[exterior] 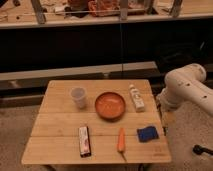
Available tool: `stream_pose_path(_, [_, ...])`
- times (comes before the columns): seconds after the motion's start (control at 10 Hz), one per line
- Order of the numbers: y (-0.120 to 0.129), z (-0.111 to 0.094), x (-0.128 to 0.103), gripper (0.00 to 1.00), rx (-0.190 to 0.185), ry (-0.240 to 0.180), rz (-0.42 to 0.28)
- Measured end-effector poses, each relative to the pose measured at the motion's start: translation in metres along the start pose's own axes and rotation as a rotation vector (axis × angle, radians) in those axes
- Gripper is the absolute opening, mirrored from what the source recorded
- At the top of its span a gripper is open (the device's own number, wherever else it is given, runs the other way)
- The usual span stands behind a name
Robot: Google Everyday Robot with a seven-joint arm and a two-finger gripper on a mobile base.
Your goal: Pick up the ceramic bowl
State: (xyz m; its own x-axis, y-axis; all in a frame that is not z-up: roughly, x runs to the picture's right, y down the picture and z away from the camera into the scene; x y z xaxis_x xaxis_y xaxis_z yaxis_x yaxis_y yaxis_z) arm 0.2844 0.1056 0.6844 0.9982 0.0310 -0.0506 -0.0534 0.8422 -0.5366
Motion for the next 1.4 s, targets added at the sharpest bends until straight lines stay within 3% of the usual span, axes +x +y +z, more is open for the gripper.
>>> stream_pose_path(0.1, [-0.001,-0.001,0.000,0.80,0.007,0.007,-0.007])
stream_pose_path(0.4, [-0.014,-0.008,-0.034,0.80,0.040,0.030,-0.101])
stream_pose_path(0.7, [-0.021,-0.011,-0.041,0.80,0.068,0.049,-0.150])
stream_pose_path(1.4, [-0.037,-0.015,-0.083,0.80,0.110,0.066,-0.314])
